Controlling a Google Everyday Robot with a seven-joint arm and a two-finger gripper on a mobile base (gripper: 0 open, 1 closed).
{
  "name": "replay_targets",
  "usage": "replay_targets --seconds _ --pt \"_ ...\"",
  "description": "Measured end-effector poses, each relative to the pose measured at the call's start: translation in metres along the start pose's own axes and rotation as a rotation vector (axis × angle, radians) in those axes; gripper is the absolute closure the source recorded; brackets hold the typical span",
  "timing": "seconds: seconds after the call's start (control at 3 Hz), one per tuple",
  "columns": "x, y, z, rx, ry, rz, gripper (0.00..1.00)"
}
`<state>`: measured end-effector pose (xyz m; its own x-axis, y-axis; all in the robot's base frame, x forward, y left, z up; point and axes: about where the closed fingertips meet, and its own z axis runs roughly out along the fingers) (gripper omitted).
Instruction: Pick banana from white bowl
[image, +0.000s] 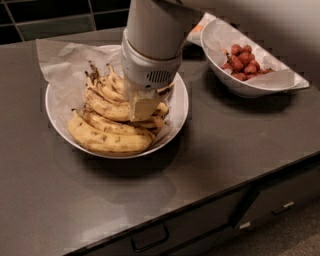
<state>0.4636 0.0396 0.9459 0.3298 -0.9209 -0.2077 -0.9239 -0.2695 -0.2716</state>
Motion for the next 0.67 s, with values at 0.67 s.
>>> replay_targets --seconds 0.67 --pt "-0.037 0.003 -0.058 0.193 0.045 -0.07 1.0"
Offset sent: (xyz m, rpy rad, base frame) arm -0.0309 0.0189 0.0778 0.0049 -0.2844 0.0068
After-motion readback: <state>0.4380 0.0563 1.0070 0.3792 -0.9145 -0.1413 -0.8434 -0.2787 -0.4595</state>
